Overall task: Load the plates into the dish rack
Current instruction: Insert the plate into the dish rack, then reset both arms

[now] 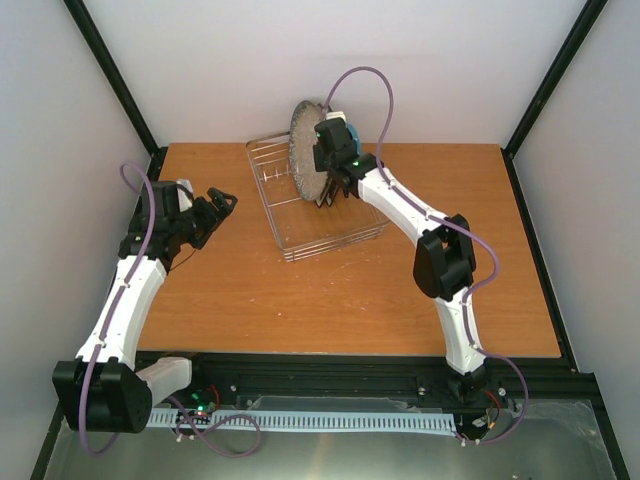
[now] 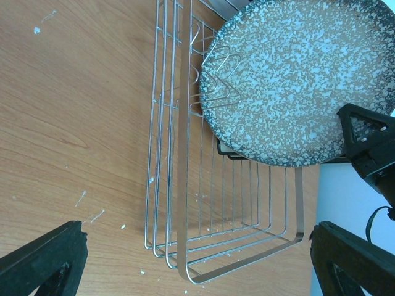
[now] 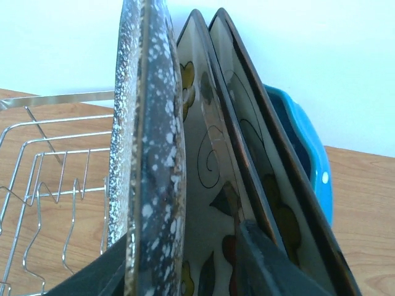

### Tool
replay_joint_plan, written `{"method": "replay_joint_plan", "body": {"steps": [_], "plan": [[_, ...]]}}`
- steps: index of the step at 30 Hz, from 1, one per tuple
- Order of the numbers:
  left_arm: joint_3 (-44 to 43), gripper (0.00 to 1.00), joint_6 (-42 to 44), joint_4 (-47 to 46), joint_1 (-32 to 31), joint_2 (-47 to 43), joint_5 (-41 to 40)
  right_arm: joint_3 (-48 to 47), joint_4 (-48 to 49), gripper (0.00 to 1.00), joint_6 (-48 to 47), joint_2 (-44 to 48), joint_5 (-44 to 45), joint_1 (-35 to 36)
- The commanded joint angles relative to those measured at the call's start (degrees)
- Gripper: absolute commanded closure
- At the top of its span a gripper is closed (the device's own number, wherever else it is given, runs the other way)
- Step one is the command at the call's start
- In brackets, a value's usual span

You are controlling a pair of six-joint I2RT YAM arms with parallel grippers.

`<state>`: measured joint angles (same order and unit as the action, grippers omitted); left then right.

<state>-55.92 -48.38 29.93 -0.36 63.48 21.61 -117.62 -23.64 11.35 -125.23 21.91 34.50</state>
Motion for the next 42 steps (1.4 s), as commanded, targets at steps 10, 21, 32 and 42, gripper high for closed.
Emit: {"method": "replay_joint_plan", "body": {"steps": [10,21,32,42], "plan": [[-2.6,0.00,2.3,-1.7,0.6,0.3,1.5,6.6,2.5,0.56,-0.2,9.9,6.1,-1.0],[-2.8,0.00,3.2,-2.2,0.6,0.2,2.6,14.2,4.6,0.55,-0.9,17.4,7.9,3.4],[-2.9,0.00,4.8,-1.7,0.6,-1.7,4.5,25.4,1.2,0.31,0.9,33.3,13.0,6.5],[-8.2,0.00,13.2,2.9,0.6,-1.4,-4.0,31.9,-7.6,0.00,-7.6,50.7,17.6,6.3]]}}
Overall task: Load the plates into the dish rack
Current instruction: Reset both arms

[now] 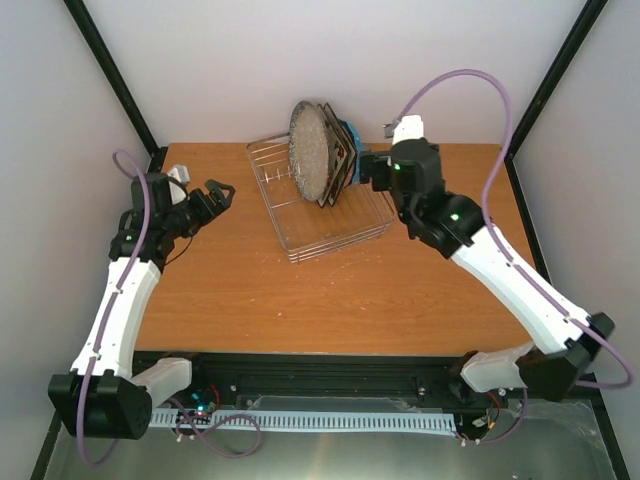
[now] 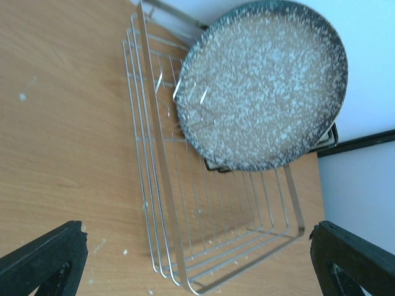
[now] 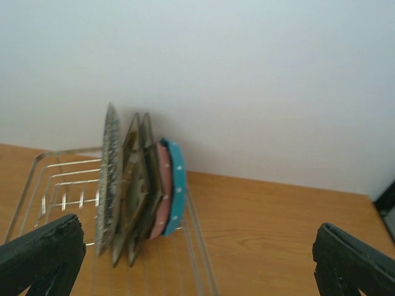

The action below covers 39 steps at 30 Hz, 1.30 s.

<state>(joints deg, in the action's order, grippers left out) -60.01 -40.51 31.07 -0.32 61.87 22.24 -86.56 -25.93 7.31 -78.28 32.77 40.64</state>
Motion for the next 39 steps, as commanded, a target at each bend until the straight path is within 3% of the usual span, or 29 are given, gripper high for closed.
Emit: {"method": "replay_joint_plan", "body": {"steps": [1,3,6,10,11,15,21,30,33,37,39], "plan": [[-4.5,0.00,6.0,1.4,0.6,1.0,-4.6,1.1,-6.6,0.00,-3.5,5.0,9.2,-0.3],[-5.9,0.00,6.8,2.2,0.6,3.3,-5.5,2.1,-8.9,0.00,-2.6,8.1,9.0,-3.2],[-8.3,0.00,9.4,4.5,0.6,6.8,-9.7,7.8,-8.1,0.00,0.2,15.7,1.8,-10.1],[-9.5,0.00,9.3,6.7,0.5,7.7,-26.0,13.3,-10.1,0.00,2.1,21.1,-5.9,-18.2],[-7.8,0.00,12.4,3.8,0.5,6.8,-25.6,14.3,-11.0,0.00,2.6,21.5,-6.9,-19.4],[5.7,0.00,25.9,-13.0,0.5,-0.8,-25.2,20.2,-10.2,0.00,3.6,23.7,-11.1,-21.7],[32.5,0.00,32.2,-46.8,0.5,-11.1,-28.9,23.2,-9.1,0.00,3.4,23.3,-16.5,-24.8],[50.9,0.00,37.7,-89.6,0.9,3.9,-30.9,23.0,-10.1,0.00,2.4,20.3,-17.2,-24.8],[54.2,0.00,37.0,-102.8,3.5,10.9,-26.5,23.6,-10.0,0.00,1.4,19.8,-16.3,-24.8],[53.5,0.00,37.5,-109.2,6.6,17.5,-19.3,25.4,-8.7,0.00,1.3,19.8,-12.9,-24.9],[55.1,0.00,38.7,-116.9,6.8,22.8,-15.2,27.5,-7.0,0.00,2.1,20.4,-10.6,-24.9]]}}
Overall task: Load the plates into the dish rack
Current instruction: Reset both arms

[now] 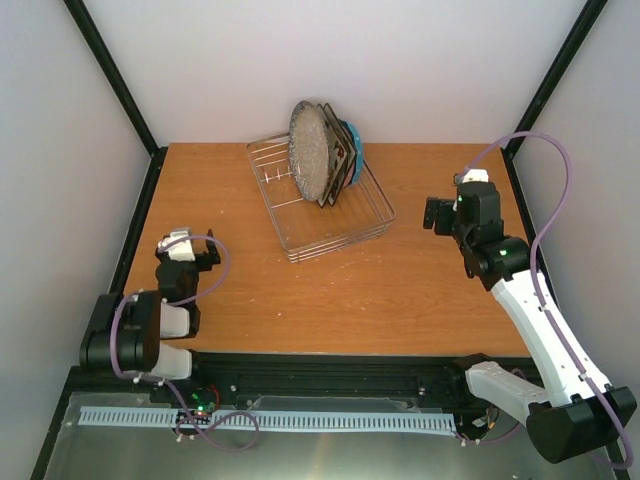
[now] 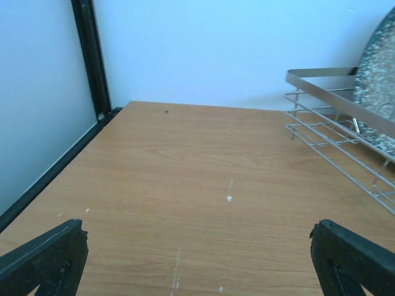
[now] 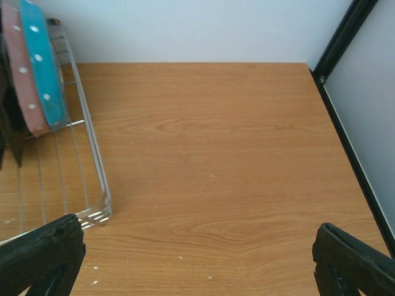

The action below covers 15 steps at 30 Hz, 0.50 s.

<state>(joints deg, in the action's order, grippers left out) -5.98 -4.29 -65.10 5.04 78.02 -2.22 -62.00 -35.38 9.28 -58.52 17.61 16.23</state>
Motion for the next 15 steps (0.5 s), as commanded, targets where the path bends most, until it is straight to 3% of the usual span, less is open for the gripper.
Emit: {"method": "replay_joint_plan", "body": {"steps": [1,2,4,6,7,9,11,13,15], "plan": [[1.6,0.00,3.2,-26.0,1.5,10.0,10.9,4.6,3.7,0.00,0.5,1.0,5.6,-0.6],[1.4,0.00,3.5,-28.0,1.5,11.7,11.9,5.7,4.8,0.00,0.7,1.4,6.2,-0.6],[-2.0,0.00,3.8,-15.4,1.5,8.2,12.1,7.6,7.4,0.00,0.7,2.0,7.3,-0.6],[-6.3,0.00,4.8,-12.0,1.5,10.8,15.4,9.1,11.0,0.00,-1.0,2.5,7.6,-0.6],[-8.5,0.00,5.8,-4.9,1.3,9.7,15.7,9.4,12.0,0.00,-2.2,2.3,7.7,-0.7],[-7.7,0.00,5.8,-9.1,1.2,10.5,15.7,10.5,14.5,0.00,-4.0,2.2,9.0,-0.6],[-8.7,0.00,5.9,-4.8,1.1,9.3,15.3,11.8,16.7,0.00,-5.5,2.4,11.4,-0.6],[-8.0,0.00,5.8,-7.9,1.1,10.1,15.4,14.5,21.0,0.00,-9.8,3.1,11.5,-0.8],[-8.6,0.00,5.9,-5.2,1.1,9.3,15.3,17.5,25.0,0.00,-12.3,3.7,10.3,-1.9]]}}
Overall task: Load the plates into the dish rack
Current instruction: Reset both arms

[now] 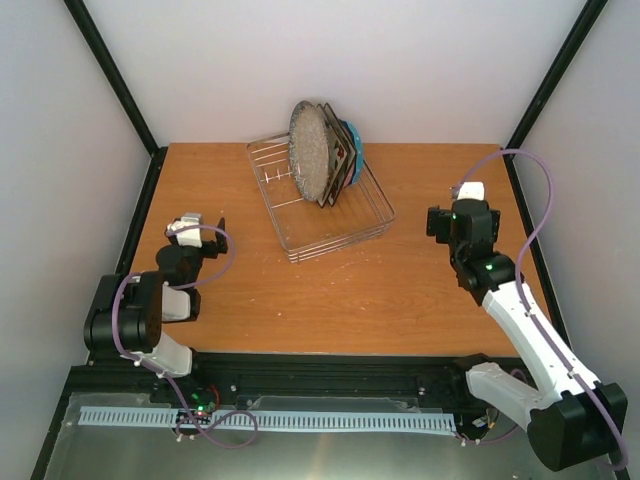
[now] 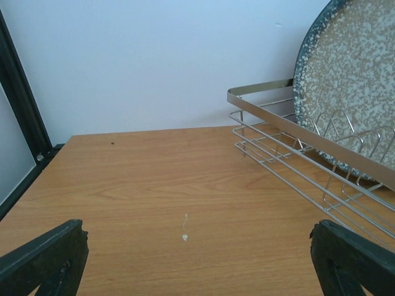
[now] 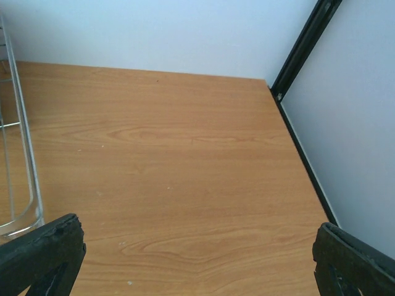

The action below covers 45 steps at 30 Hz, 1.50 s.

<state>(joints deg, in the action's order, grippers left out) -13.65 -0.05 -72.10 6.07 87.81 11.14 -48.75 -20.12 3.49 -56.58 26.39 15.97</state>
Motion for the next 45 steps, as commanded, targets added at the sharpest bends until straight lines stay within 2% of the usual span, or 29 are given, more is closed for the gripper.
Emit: {"method": "replay_joint_plan", "body": {"steps": [1,6,9,14,20,22,24,25,30,31,33,34,36,38,40,41,45], "plan": [[-0.8,0.00,1.6,0.9,0.0,-0.2,2.0,5.7,11.9,0.00,-6.5,1.9,-0.4,-3.3],[-0.7,0.00,1.6,0.5,0.1,-0.1,1.9,16.7,25.1,0.00,-1.7,1.2,-11.3,-12.7],[-0.8,0.00,1.7,1.0,0.1,-0.2,2.0,21.7,31.8,0.00,-1.2,0.1,-14.5,-16.5],[-0.8,0.00,1.6,1.0,0.1,-0.2,1.9,28.0,45.4,0.00,-1.0,-5.6,-18.0,-19.0],[-0.8,0.00,1.7,1.0,0.1,-0.2,1.9,35.1,70.3,0.00,-2.2,-16.2,-25.3,-19.8],[-0.8,0.00,1.6,1.1,0.1,-0.2,1.9,35.9,75.9,0.00,-2.6,-18.1,-27.1,-19.7],[-0.8,0.00,1.6,1.1,0.0,-0.3,2.0,37.5,83.8,0.00,-1.9,-20.6,-26.2,-19.9],[-0.8,0.00,1.7,1.0,0.1,-0.2,1.9,37.9,84.0,0.00,-1.9,-21.3,-26.3,-20.0],[-0.8,0.00,1.7,1.1,0.1,-0.2,2.0,42.9,107.0,0.00,-1.5,-33.7,-25.8,-20.0],[-0.8,0.00,1.7,1.0,0.0,-0.2,1.9,42.3,105.4,0.00,-1.6,-33.4,-25.9,-20.0],[-0.8,0.00,1.7,1.1,0.0,-0.2,1.9,37.6,89.4,0.00,-1.3,-29.4,-24.3,-19.7],[-0.8,0.00,1.7,1.0,0.1,-0.2,1.9,35.3,88.6,0.00,-2.7,-31.4,-25.2,-18.9],[-0.8,0.00,1.7,1.1,0.0,-0.2,1.9,31.1,79.9,0.00,-5.0,-31.2,-24.0,-16.9],[-0.8,0.00,1.7,1.1,0.0,-0.2,1.9,31.9,83.4,0.00,-5.2,-32.1,-23.8,-16.8],[-0.8,0.00,1.6,1.1,0.0,-0.2,1.9,31.5,80.7,0.00,-5.3,-31.2,-24.0,-16.8],[-0.8,0.00,1.6,1.1,0.0,-0.2,1.9,32.0,83.3,0.00,-5.4,-31.8,-23.9,-16.7],[-0.8,0.00,1.7,1.1,0.1,-0.2,2.0,32.1,83.2,0.00,-5.4,-31.6,-24.2,-16.7]]}}
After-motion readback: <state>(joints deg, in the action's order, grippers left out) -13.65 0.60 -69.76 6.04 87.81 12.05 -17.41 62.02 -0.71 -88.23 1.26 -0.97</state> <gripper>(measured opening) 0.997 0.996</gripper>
